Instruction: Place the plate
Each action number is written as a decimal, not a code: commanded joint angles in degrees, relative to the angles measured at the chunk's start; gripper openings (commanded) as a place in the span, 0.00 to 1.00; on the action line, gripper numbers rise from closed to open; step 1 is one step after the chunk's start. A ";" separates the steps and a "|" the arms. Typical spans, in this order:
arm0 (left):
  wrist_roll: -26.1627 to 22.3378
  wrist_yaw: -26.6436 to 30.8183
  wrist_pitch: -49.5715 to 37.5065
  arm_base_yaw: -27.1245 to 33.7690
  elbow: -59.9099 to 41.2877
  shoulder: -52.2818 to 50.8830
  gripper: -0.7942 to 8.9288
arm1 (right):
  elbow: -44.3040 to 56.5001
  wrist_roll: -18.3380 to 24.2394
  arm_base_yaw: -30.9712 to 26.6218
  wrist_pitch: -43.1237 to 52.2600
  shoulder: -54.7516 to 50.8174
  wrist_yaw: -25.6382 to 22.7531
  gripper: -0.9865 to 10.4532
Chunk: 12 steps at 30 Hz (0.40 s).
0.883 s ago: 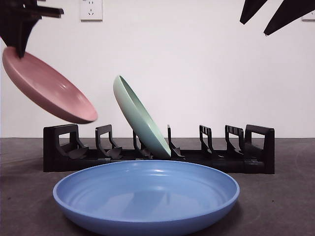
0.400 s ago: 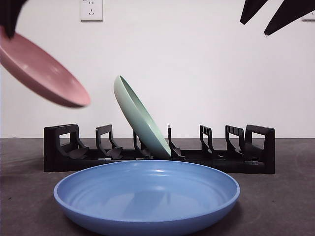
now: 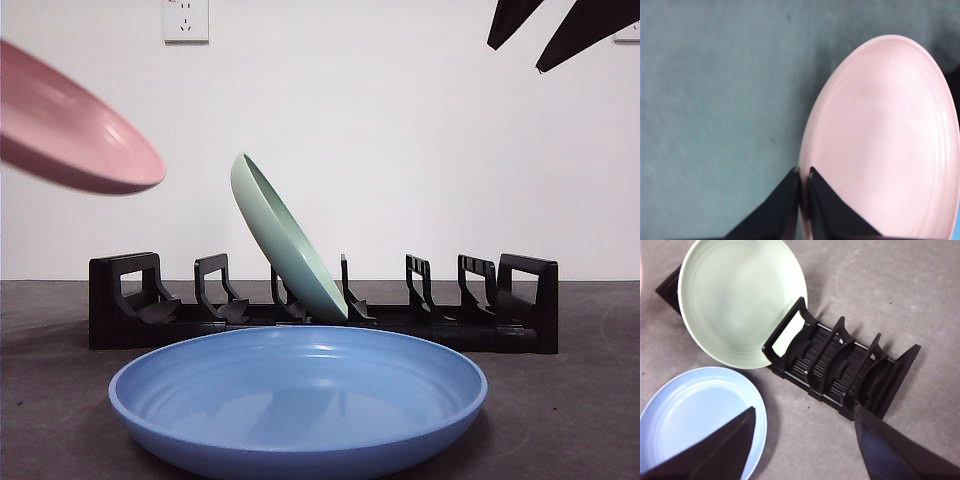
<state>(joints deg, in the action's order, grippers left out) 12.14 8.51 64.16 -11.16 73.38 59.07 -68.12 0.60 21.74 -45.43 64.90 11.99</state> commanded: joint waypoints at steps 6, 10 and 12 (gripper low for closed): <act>14.93 -8.74 -0.24 -0.13 -12.44 -18.49 0.10 | -0.57 0.09 0.24 0.33 0.44 0.04 0.36; 21.18 -13.22 -0.33 -0.37 -17.68 -23.87 0.10 | -0.57 0.09 0.24 0.33 0.44 0.07 0.36; 24.02 -15.32 -0.44 -0.94 -20.28 -25.16 0.10 | -0.57 0.09 0.24 0.33 0.44 0.07 0.36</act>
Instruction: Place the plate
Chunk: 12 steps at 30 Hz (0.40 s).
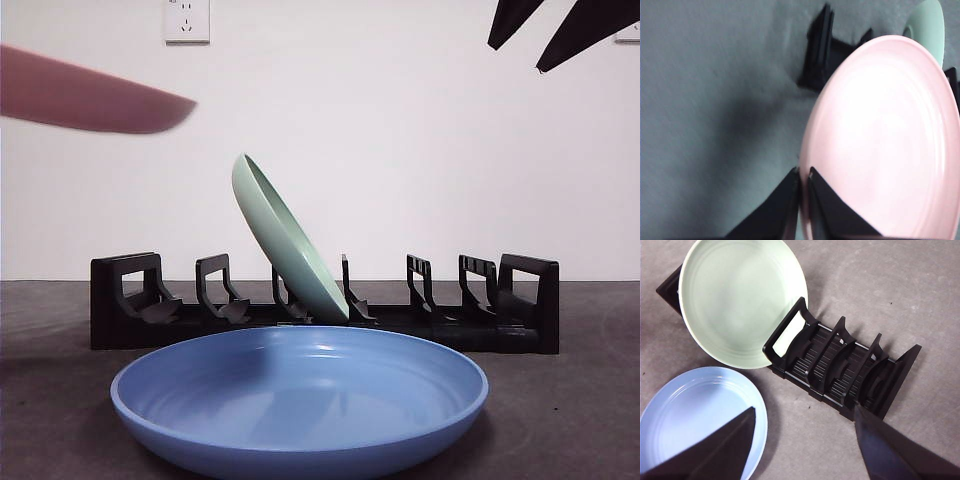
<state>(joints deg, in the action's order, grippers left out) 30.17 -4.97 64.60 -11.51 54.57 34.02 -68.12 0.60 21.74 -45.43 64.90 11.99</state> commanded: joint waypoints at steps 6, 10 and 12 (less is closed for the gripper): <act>10.93 -2.99 -5.05 -4.57 -7.04 0.31 0.10 | -0.57 0.09 0.24 0.33 0.44 0.07 0.36; 11.98 -1.01 -8.92 -8.46 -9.16 3.04 0.10 | -0.57 0.09 0.24 0.33 0.44 0.07 0.36; 12.44 0.59 -10.16 -10.78 -9.38 5.73 0.10 | -0.57 0.09 0.24 0.33 0.44 0.04 0.36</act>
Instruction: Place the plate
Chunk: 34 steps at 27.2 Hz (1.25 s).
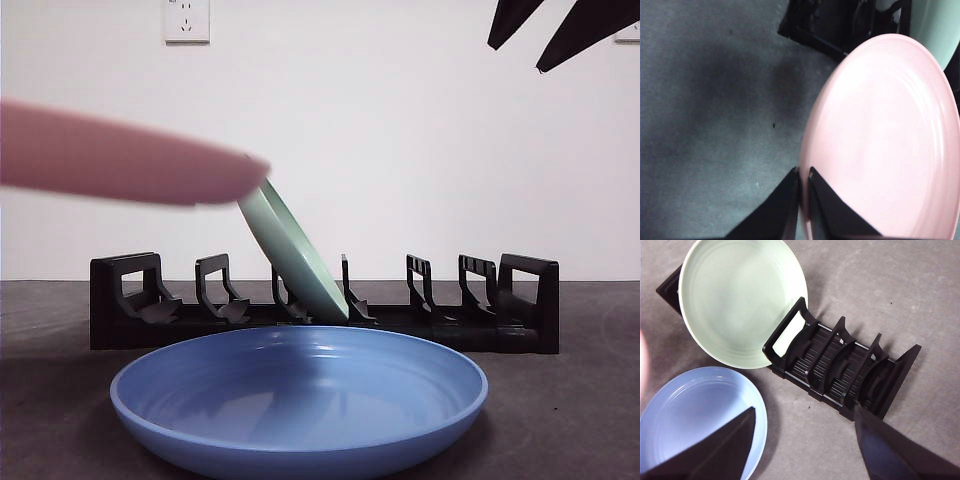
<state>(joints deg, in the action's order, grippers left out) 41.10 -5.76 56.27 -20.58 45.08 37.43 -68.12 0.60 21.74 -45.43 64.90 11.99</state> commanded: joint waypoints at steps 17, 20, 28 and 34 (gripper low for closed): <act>5.57 9.88 -16.44 -19.82 0.11 22.99 0.10 | -0.57 0.09 0.24 -0.07 0.44 0.04 0.36; 5.75 9.88 -19.71 -21.77 0.11 27.43 0.10 | -0.57 0.09 0.24 -0.09 0.44 0.04 0.36; 5.60 9.79 -25.90 -23.02 0.11 36.24 0.10 | -0.57 0.09 0.24 -0.28 0.44 0.04 0.36; 4.66 9.81 -25.86 -23.02 0.11 39.30 0.12 | -0.57 0.07 0.24 -0.31 0.44 0.04 0.36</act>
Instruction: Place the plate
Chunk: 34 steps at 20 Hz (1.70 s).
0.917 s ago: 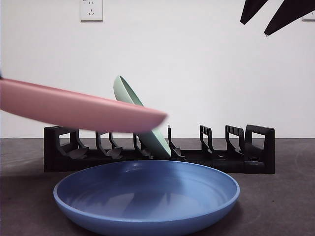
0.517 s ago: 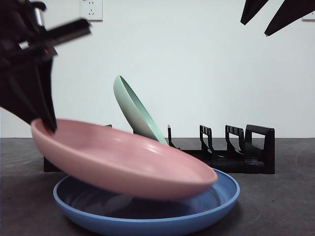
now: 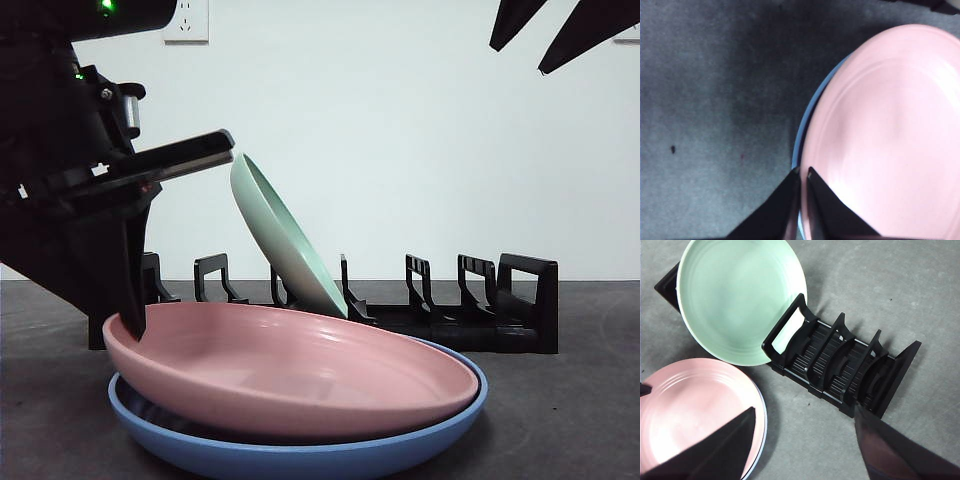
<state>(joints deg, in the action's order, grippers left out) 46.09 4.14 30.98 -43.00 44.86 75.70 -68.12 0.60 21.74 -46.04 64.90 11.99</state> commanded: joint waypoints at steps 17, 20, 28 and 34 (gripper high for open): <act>-27.52 -0.07 15.43 15.39 2.43 -26.18 0.35 | -0.59 -2.73 0.26 -2.62 0.72 1.64 0.36; -31.91 -0.07 19.93 22.88 2.45 -32.06 0.35 | -1.03 -7.06 0.26 -0.63 2.82 8.28 0.36; -33.57 -0.09 23.85 30.88 2.45 -39.56 0.35 | -17.05 -10.54 8.15 -0.57 22.12 13.46 0.36; -29.20 -0.11 23.34 30.88 2.45 -40.00 0.35 | -34.45 -12.48 14.58 -0.72 38.21 8.96 0.36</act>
<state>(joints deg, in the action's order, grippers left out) 16.21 4.14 55.00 -12.12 46.13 35.55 -101.01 -10.98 35.79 -47.07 101.93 20.99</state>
